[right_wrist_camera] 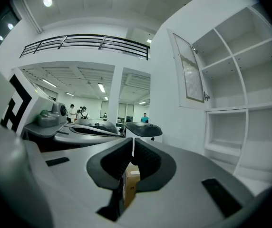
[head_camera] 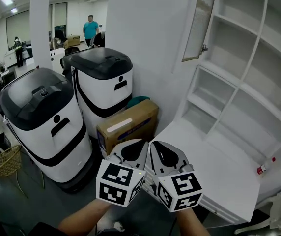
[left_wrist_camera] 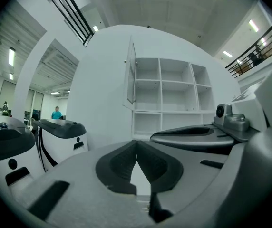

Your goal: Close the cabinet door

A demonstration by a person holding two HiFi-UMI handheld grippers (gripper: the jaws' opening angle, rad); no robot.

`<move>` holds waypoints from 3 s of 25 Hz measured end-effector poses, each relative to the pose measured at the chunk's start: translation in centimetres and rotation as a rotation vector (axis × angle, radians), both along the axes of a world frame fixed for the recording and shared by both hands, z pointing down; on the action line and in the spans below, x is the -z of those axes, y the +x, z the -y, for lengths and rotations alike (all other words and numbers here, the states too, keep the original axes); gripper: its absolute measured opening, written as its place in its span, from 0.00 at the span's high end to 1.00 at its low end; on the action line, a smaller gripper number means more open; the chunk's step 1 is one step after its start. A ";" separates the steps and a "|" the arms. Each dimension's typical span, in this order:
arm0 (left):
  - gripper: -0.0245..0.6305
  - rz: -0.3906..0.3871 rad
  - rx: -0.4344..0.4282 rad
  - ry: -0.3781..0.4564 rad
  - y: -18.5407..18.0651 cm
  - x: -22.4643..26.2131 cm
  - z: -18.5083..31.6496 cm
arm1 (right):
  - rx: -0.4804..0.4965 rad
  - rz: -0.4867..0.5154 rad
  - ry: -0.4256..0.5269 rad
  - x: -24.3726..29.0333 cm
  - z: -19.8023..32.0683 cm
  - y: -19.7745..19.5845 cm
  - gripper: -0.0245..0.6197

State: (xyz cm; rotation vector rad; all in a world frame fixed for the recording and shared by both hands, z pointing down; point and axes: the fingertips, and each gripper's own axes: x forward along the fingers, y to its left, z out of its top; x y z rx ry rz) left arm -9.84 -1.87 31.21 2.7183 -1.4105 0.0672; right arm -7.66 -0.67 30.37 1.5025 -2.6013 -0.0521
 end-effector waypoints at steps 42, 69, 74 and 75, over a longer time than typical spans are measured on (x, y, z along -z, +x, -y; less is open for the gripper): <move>0.94 0.017 -0.138 0.054 5.4 4.4 18.1 | -0.115 0.041 0.145 6.8 18.4 6.3 0.92; 0.94 -0.040 -0.330 0.070 7.2 7.8 27.8 | -0.305 0.067 0.205 12.5 25.9 7.8 0.89; 0.94 -0.053 -0.431 0.078 7.6 8.1 28.5 | -0.399 0.051 0.212 12.8 26.5 7.7 0.84; 0.94 -0.057 -0.454 0.078 7.9 8.1 28.6 | -0.421 0.047 0.212 12.9 26.5 7.8 0.83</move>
